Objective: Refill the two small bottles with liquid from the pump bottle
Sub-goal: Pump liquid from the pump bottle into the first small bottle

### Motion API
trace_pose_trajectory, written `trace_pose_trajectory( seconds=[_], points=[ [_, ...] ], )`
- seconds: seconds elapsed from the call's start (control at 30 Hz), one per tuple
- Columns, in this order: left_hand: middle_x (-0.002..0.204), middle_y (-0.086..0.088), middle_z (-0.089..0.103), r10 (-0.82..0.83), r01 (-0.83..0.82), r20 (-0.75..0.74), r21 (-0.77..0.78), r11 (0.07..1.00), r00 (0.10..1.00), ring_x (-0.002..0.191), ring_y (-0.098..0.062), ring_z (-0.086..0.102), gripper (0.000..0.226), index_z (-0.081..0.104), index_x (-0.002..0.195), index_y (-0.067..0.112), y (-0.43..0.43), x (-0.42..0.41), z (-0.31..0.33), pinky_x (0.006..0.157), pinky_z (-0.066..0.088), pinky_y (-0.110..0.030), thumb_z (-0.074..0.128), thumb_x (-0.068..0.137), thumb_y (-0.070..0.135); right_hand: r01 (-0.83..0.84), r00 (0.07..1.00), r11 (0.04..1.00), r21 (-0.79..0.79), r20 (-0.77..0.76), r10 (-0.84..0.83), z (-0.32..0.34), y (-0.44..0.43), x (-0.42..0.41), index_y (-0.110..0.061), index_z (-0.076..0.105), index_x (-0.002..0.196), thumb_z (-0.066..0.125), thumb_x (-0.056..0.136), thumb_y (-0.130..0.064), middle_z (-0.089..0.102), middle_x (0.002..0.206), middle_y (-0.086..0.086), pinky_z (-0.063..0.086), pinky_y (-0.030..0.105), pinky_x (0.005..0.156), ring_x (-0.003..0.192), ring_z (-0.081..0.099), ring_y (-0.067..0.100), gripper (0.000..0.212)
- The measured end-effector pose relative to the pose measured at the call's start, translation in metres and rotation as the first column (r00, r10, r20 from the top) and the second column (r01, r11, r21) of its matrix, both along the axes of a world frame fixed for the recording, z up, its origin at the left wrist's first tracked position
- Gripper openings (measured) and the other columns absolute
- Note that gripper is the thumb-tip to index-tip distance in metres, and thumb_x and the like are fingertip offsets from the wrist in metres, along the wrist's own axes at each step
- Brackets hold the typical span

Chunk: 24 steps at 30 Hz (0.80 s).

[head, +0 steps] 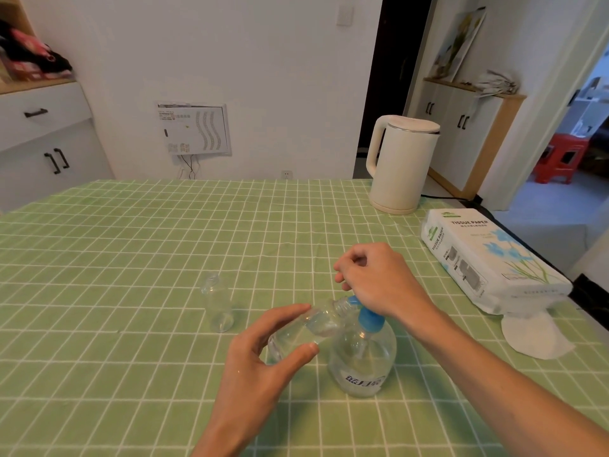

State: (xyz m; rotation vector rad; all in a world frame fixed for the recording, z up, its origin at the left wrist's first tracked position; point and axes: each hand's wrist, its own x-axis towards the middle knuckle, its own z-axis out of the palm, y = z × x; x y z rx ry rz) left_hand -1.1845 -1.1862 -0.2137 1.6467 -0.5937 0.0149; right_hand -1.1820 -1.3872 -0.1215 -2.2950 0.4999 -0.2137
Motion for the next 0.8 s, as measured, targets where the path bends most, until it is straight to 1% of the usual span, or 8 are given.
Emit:
trace_pose_trajectory(
  seconds=[0.1, 0.17, 0.27, 0.37, 0.57, 0.7, 0.73, 0.8],
  points=[
    [0.122, 0.020, 0.077, -0.001, 0.001, -0.008, -0.007, 1.000, 1.000, 0.121, -0.003, 0.069, 0.044, 0.075, 0.117, 0.046, -0.001, -0.001, -0.001, 0.104, 0.048, -0.033, 0.083, 0.075, 0.038, 0.014, 1.000, 0.999, 0.031, 0.016, -0.014, -0.004, -0.003, 0.001, -0.023, 0.079, 0.085, 0.060, 0.106, -0.024, 0.082, 0.081, -0.007, 0.067, 0.050, 0.090, 0.082, 0.081, 0.019, 0.029],
    [0.122, 0.019, 0.077, 0.001, -0.001, -0.014, -0.013, 1.000, 1.000, 0.121, -0.004, 0.070, 0.043, 0.075, 0.116, 0.046, -0.002, 0.000, -0.002, 0.103, 0.048, -0.031, 0.083, 0.074, 0.038, 0.015, 1.000, 0.999, 0.052, 0.017, -0.016, -0.008, -0.004, 0.001, -0.027, 0.077, 0.081, 0.060, 0.107, -0.023, 0.081, 0.081, -0.009, 0.065, 0.049, 0.093, 0.084, 0.080, 0.014, 0.031],
    [0.121, 0.019, 0.077, -0.008, 0.008, -0.016, 0.000, 1.000, 1.000, 0.120, -0.005, 0.070, 0.043, 0.075, 0.116, 0.047, -0.003, 0.000, -0.002, 0.101, 0.048, -0.028, 0.084, 0.075, 0.036, 0.009, 1.000, 0.996, 0.083, 0.001, -0.009, -0.015, -0.003, 0.000, -0.028, 0.076, 0.081, 0.059, 0.108, -0.022, 0.081, 0.082, -0.008, 0.065, 0.049, 0.095, 0.086, 0.079, 0.015, 0.033],
    [0.122, 0.019, 0.077, -0.020, 0.020, -0.031, 0.005, 1.000, 0.999, 0.122, -0.004, 0.069, 0.043, 0.075, 0.116, 0.046, -0.002, -0.002, -0.003, 0.103, 0.047, -0.028, 0.084, 0.076, 0.032, 0.017, 1.000, 0.996, 0.087, 0.007, -0.018, -0.016, -0.003, 0.001, -0.029, 0.076, 0.079, 0.059, 0.107, -0.022, 0.081, 0.080, -0.010, 0.065, 0.048, 0.095, 0.085, 0.079, 0.014, 0.034],
    [0.121, 0.018, 0.077, -0.018, 0.018, -0.017, -0.011, 1.000, 1.000, 0.121, -0.005, 0.069, 0.043, 0.075, 0.116, 0.046, -0.002, -0.002, -0.002, 0.102, 0.047, -0.025, 0.083, 0.074, 0.039, 0.024, 1.000, 0.997, 0.072, -0.013, -0.023, -0.010, -0.002, -0.001, -0.024, 0.078, 0.081, 0.060, 0.104, -0.025, 0.082, 0.080, -0.008, 0.066, 0.051, 0.091, 0.082, 0.081, 0.021, 0.029],
    [0.122, 0.019, 0.077, -0.019, 0.019, 0.004, -0.005, 1.000, 1.000, 0.122, -0.004, 0.069, 0.043, 0.075, 0.117, 0.046, 0.001, 0.000, -0.003, 0.100, 0.050, -0.015, 0.083, 0.075, 0.038, 0.005, 1.000, 1.000, 0.014, -0.012, -0.005, -0.001, -0.002, 0.001, -0.016, 0.078, 0.088, 0.061, 0.102, -0.027, 0.084, 0.086, 0.006, 0.066, 0.056, 0.089, 0.087, 0.081, 0.033, 0.026],
    [0.122, 0.019, 0.077, -0.018, 0.018, 0.008, -0.007, 1.000, 1.000, 0.122, -0.004, 0.069, 0.043, 0.075, 0.117, 0.045, 0.002, 0.001, -0.003, 0.101, 0.049, -0.012, 0.083, 0.075, 0.037, 0.001, 1.000, 1.000, 0.012, -0.013, -0.001, -0.001, -0.001, 0.001, -0.015, 0.078, 0.089, 0.061, 0.102, -0.027, 0.084, 0.087, 0.007, 0.066, 0.056, 0.088, 0.088, 0.081, 0.033, 0.025],
    [0.123, 0.018, 0.077, -0.018, 0.019, 0.015, -0.013, 1.000, 1.000, 0.121, -0.004, 0.069, 0.043, 0.075, 0.118, 0.044, 0.002, 0.002, -0.003, 0.100, 0.047, -0.010, 0.083, 0.076, 0.036, 0.004, 1.000, 1.000, 0.030, -0.009, -0.004, -0.003, -0.002, 0.002, -0.019, 0.079, 0.086, 0.061, 0.103, -0.026, 0.084, 0.083, 0.001, 0.067, 0.054, 0.088, 0.085, 0.082, 0.029, 0.026]
  ],
)
